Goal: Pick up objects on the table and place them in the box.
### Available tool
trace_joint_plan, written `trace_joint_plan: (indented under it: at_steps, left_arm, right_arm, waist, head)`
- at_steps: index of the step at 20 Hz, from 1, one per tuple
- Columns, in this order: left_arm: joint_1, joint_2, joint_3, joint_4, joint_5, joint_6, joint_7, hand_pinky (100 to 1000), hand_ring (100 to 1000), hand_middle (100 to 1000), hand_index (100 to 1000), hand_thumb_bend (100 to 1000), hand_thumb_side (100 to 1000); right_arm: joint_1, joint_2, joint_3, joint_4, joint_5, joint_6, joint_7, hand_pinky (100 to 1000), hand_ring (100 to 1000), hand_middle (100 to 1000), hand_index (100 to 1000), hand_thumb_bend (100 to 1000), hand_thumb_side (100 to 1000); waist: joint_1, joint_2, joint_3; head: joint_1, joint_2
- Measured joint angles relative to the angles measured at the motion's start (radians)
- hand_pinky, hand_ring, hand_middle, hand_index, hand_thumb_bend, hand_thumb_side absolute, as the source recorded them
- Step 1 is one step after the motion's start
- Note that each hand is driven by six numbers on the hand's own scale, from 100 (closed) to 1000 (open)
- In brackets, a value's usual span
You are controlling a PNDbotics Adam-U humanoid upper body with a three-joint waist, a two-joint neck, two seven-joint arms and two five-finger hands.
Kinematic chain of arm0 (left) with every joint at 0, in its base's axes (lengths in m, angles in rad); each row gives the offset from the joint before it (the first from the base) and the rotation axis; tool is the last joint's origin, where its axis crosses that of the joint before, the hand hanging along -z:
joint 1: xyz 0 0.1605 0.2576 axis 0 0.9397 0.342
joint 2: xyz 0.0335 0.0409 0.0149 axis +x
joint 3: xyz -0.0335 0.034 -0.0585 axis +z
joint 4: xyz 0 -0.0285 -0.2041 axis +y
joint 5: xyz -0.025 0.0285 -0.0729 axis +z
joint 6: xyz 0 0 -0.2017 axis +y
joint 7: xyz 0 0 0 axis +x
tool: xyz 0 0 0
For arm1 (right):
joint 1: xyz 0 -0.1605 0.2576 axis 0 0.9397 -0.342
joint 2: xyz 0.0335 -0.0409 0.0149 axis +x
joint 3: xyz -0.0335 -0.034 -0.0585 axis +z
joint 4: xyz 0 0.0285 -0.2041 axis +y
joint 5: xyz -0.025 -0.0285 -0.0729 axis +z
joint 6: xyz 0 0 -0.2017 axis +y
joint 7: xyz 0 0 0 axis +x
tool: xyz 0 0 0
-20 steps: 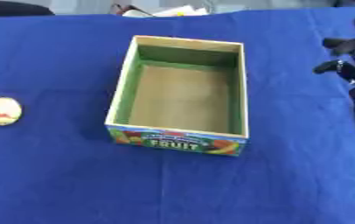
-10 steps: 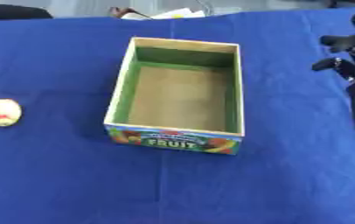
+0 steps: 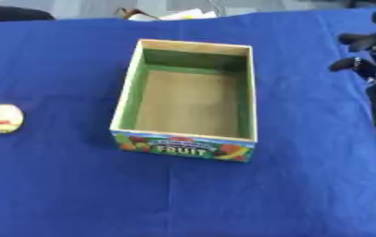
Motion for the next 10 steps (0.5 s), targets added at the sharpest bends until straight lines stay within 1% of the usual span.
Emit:
trace_joint_plan:
  at_steps: [1, 2, 3, 4, 6, 9, 10]
  left_arm:
    - [-0.012, 0.011, -0.010, 0.015, -0.037, -0.004, 0.008, 555, 683, 663, 913, 100, 628]
    - [-0.024, 0.021, -0.021, 0.031, -0.073, -0.008, 0.014, 556, 687, 666, 916, 100, 651]
    - [-0.035, 0.029, -0.033, 0.048, -0.107, -0.011, 0.019, 559, 702, 677, 927, 100, 709]
    - [-0.043, 0.037, -0.046, 0.067, -0.140, -0.015, 0.023, 560, 707, 682, 931, 100, 739]
    - [-0.056, 0.053, -0.072, 0.105, -0.202, -0.022, 0.025, 571, 728, 708, 951, 100, 872]
    - [-0.079, 0.070, -0.113, 0.166, -0.274, -0.033, 0.016, 591, 746, 737, 986, 100, 953]
    - [-0.087, 0.073, -0.126, 0.188, -0.290, -0.036, 0.007, 594, 747, 738, 991, 100, 960]
  right_arm:
    - [0.000, 0.000, 0.000, 0.000, 0.000, -0.001, 0.001, 564, 779, 549, 842, 100, 1000]
    - [0.000, 0.000, 0.000, 0.000, 0.000, -0.002, 0.002, 564, 779, 549, 842, 100, 1000]
    - [0.000, 0.000, 0.001, 0.000, -0.001, -0.003, 0.003, 564, 779, 549, 842, 100, 1000]
    - [0.000, 0.000, 0.001, 0.000, -0.001, -0.004, 0.004, 565, 779, 549, 842, 100, 1000]
    - [0.001, -0.001, 0.004, 0.000, -0.001, -0.006, 0.006, 565, 779, 549, 842, 100, 1000]
    - [0.002, -0.001, 0.006, 0.000, -0.001, -0.008, 0.008, 565, 780, 549, 843, 100, 1000]
    - [0.002, -0.001, 0.006, 0.000, -0.001, -0.008, 0.009, 565, 780, 549, 843, 100, 1000]
  waist:
    - [0.000, 0.000, 0.000]
    - [0.000, 0.000, -0.001]
    - [-0.001, 0.000, -0.002]
    - [-0.001, 0.000, -0.002]
    - [-0.001, 0.000, -0.006]
    - [0.000, 0.000, -0.009]
    - [0.000, 0.000, -0.010]
  head:
    - [0.000, 0.000]
    - [0.002, 0.000]
    - [0.002, 0.000]
    - [0.003, -0.001]
    - [0.003, -0.001]
    - [0.006, -0.002]
    - [0.007, -0.002]
